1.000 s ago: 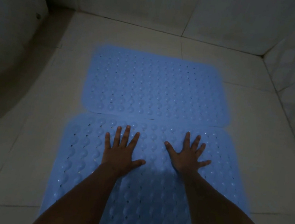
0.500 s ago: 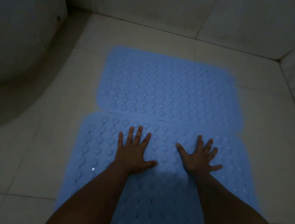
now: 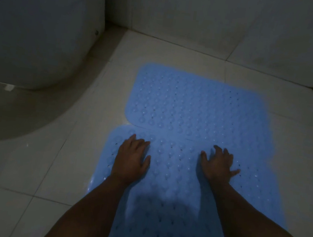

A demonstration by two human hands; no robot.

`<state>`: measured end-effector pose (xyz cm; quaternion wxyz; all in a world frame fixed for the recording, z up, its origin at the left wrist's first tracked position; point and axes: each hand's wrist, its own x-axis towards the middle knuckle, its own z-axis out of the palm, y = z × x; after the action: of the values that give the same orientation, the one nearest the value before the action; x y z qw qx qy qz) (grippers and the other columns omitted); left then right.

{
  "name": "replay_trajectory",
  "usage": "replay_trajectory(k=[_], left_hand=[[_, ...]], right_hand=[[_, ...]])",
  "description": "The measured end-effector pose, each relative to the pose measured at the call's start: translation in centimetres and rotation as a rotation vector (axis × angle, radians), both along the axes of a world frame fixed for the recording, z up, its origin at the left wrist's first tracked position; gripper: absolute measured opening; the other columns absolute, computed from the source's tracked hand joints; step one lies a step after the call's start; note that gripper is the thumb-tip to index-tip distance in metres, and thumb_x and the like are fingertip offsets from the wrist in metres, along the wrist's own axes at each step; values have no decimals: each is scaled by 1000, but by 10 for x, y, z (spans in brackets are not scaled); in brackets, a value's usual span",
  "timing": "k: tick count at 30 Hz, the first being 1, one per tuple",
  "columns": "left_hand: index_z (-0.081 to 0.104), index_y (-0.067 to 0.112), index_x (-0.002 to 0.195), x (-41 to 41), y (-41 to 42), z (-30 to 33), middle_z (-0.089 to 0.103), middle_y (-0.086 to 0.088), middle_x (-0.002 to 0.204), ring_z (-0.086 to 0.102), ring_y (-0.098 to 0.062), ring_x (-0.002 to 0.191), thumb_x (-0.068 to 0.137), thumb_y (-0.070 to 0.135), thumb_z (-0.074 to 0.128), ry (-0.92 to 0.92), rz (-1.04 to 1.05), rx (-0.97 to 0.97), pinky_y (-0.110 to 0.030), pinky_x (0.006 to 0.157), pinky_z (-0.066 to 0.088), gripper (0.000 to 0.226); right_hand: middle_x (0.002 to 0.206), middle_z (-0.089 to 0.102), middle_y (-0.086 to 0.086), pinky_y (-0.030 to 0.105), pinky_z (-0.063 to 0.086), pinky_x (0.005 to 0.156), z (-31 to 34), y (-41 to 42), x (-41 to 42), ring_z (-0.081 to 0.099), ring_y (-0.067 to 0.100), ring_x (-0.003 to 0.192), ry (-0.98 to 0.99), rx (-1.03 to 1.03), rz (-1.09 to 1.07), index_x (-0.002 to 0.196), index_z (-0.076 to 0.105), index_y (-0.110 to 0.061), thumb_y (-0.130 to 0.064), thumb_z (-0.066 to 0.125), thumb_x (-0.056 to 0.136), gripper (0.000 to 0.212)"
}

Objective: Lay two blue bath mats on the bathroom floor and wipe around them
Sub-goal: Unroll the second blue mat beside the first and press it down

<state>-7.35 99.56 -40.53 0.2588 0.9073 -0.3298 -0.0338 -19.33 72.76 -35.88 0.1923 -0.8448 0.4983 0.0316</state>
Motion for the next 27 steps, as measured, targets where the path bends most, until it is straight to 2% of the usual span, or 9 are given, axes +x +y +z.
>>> replay_trajectory(k=[4,6,8,9,15,23,27], left_hand=[[52,17,149,14,9,1,47,-11,157,28,-38,153,97,56,41,-51,-4,92,-58,122,26,65],[33,17,161,23,9,2,23,-11,170,6,-35,159,99,61,31,-6,-40,168,-56,128,12,76],[9,16,165,32,9,1,-4,-9,173,-15,-32,158,102,66,24,20,-70,267,-52,129,-3,83],[2,14,165,35,10,-3,-11,-9,172,-20,-31,157,102,69,23,22,-79,314,-51,128,-7,86],[8,9,164,36,12,-21,-4,-13,173,-8,-28,160,100,75,19,-96,-72,407,-53,128,3,93],[4,11,165,36,12,-19,-12,-13,172,-15,-27,159,98,79,15,-62,-85,426,-57,127,1,96],[-10,12,163,39,13,-11,-24,-12,169,-27,-26,155,94,84,13,50,-117,462,-55,127,-9,102]], right_hand=[[166,26,1,62,-3,122,-6,46,39,8,22,157,-210,35,170,147,44,-33,-48,56,98,52],[164,30,0,60,1,123,-9,67,57,10,22,157,-284,43,275,146,45,-32,-48,56,98,51],[163,32,1,60,4,124,-11,84,71,11,22,157,-335,39,355,148,43,-30,-47,56,99,54],[163,33,0,59,5,125,-14,90,78,11,22,157,-359,41,379,149,42,-30,-47,56,99,55],[159,40,0,59,10,124,-32,96,109,18,23,156,-531,25,476,147,47,-27,-44,55,98,53],[155,45,-1,56,13,123,-44,96,105,23,24,154,-609,43,500,142,53,-25,-41,56,96,49],[156,44,0,56,13,124,-35,96,94,22,23,154,-559,68,501,143,51,-27,-41,57,98,48]])
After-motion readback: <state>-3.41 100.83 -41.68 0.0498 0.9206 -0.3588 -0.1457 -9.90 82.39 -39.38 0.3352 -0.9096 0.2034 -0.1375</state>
